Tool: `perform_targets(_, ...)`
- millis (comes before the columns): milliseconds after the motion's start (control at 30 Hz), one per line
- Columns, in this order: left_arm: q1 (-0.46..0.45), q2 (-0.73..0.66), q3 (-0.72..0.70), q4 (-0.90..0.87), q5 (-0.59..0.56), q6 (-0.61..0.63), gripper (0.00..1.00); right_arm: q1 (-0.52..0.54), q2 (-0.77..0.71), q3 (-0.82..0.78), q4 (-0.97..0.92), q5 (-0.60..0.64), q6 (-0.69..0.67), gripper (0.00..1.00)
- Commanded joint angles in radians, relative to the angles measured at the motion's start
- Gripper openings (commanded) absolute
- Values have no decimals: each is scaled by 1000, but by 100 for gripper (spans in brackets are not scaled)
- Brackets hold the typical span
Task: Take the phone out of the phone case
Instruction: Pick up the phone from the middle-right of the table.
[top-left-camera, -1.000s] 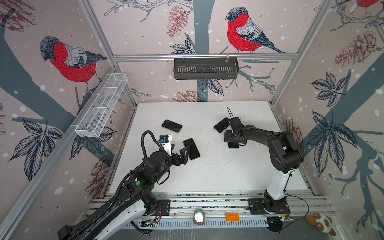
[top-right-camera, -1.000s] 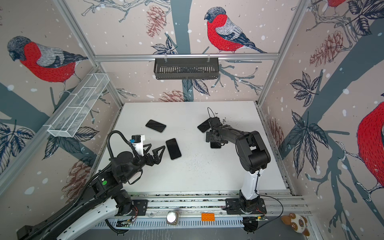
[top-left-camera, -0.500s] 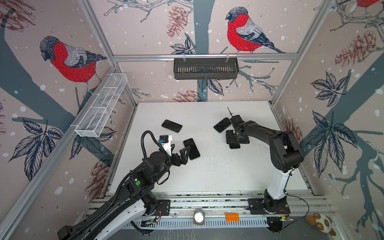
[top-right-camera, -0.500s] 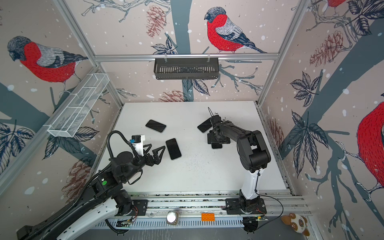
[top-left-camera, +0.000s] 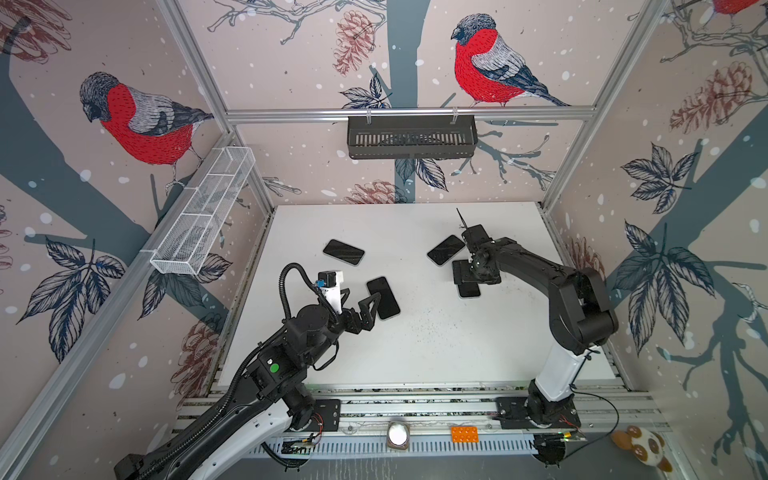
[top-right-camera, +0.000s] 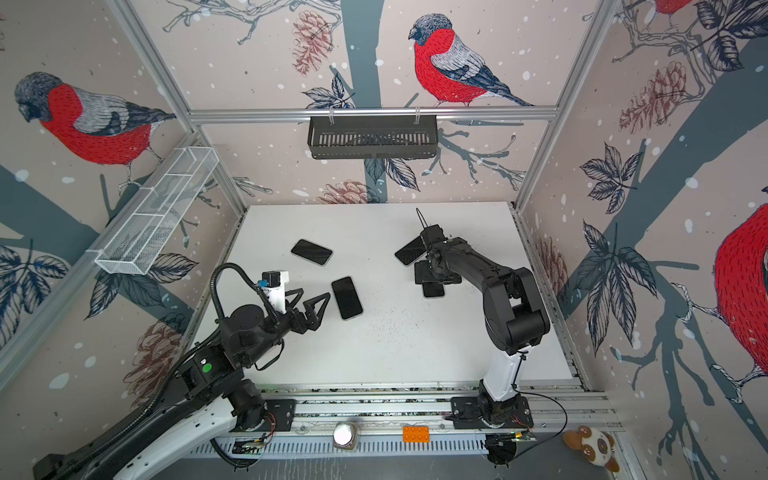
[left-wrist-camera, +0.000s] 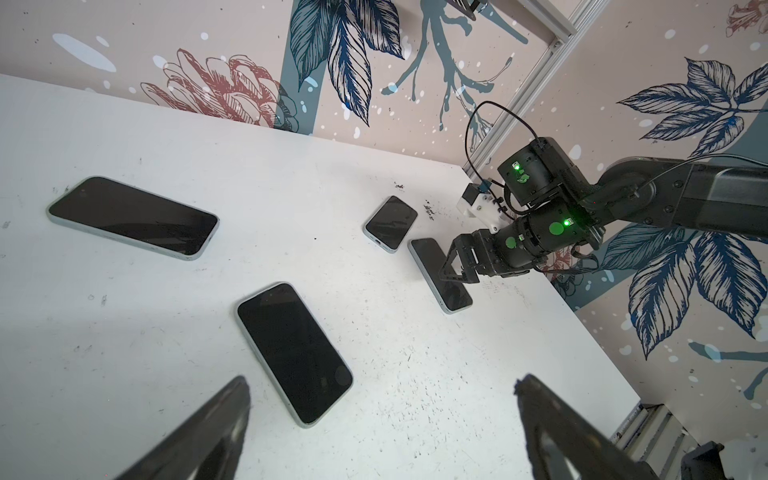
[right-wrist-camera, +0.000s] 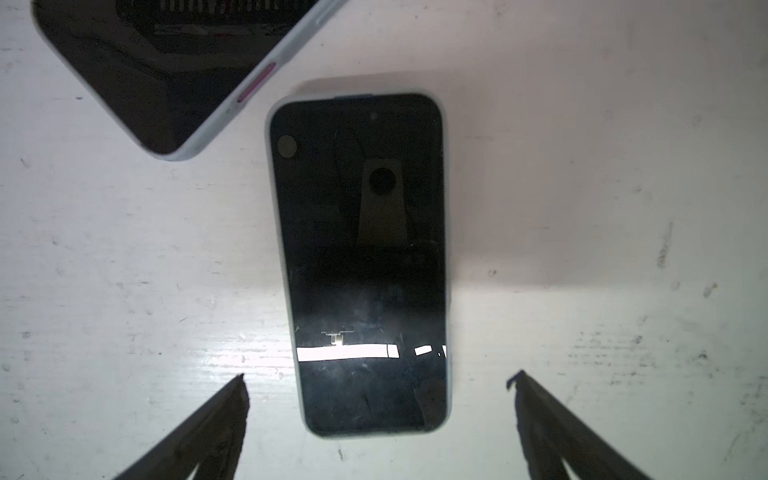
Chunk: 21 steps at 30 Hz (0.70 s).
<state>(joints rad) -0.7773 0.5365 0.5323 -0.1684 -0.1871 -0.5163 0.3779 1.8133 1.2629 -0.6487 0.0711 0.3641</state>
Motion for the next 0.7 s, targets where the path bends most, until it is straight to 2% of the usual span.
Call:
perform_targets(0,-2,0,-3,17,-9,-10,99,-1,4,-2,-6,-11,-3,99)
perform_targets(667,-2,24,-1,28,1,-10,99,-2,137,37,6,-23,-10,100)
